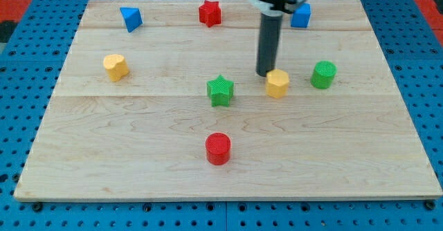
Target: Push the green star towards the bottom left corner
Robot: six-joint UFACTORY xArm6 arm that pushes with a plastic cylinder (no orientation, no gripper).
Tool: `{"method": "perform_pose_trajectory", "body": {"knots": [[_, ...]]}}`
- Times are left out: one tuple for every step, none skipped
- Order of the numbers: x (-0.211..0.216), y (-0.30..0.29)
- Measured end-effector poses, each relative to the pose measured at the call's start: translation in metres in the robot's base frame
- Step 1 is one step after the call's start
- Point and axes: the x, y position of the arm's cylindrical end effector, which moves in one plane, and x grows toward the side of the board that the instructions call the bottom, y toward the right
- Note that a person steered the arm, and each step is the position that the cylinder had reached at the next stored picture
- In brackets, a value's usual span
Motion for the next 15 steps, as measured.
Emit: {"method": "perform_pose_trajectory", "body": {"knots": [[0.046, 0.023], [0.094, 0.054], [0.124, 0.084], [0.101, 0.077], [0.055, 0.039], [0.038, -0.025], [0.031, -0.097], [0.038, -0.165], [0.011, -0.185], [-0.015, -0.219], [0.015, -0.245], [0.025, -0.241], [0.016, -0.220], [0.033, -0.221], [0.044, -0.244]]}}
